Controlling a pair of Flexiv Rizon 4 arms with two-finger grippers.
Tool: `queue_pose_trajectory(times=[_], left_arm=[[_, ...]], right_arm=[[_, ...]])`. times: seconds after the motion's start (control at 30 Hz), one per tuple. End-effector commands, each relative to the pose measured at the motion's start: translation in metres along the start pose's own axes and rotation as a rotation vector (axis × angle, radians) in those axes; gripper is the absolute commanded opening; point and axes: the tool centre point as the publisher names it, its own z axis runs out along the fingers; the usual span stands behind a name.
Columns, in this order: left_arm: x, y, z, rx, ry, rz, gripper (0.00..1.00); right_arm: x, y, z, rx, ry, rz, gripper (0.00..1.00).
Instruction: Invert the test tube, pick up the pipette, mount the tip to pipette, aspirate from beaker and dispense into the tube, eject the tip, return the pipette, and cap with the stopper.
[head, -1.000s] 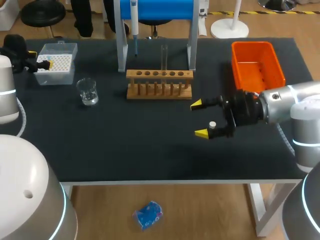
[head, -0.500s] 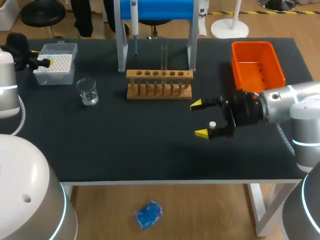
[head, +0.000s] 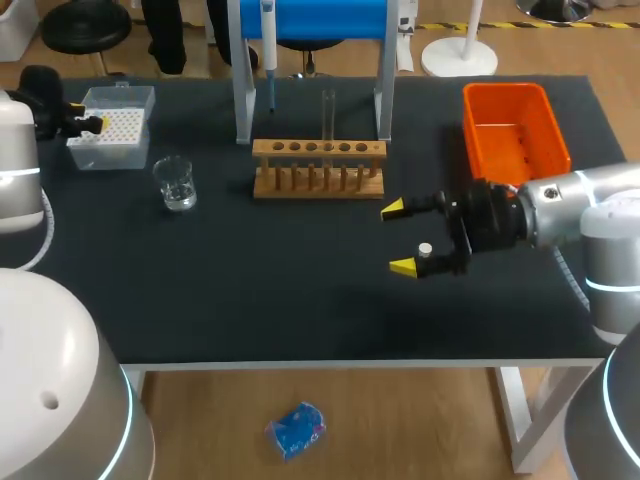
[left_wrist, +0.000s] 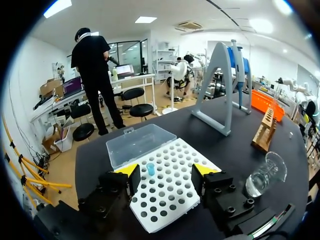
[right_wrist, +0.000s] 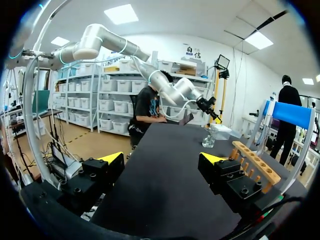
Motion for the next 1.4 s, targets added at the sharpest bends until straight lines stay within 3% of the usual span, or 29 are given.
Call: queue_pose_trajectory(times=[0.03,0.2,1.17,1.3,1.4], left_arm=[[-0.002,-0.001,0.005,-0.005,0.005,-0.001,0.62],[-0.002,0.001,0.009,-0.006,0.008,-0.001,0.54],[-0.007,0.002,0.022,-0.002,-0.002,-0.006,0.45],[-0.008,0.002,0.022,-0.003,-0.004,-0.005,0.36],[-0.008,0.002,0.022,-0.003,-0.007,-0.005,0.37]], right_arm=[[0.001,0.0,0.0,0.001,-0.002,-0.001,1.0],[0.001,0.0,0.0,0.001,-0.002,-0.001,1.0],[0.001,0.0,0.0,0.001,-0.002,-0.001,1.0],[0.001,0.0,0.0,0.001,-0.002,-0.001,1.0],[0.001,0.0,0.0,0.001,-0.002,-0.001,1.0]])
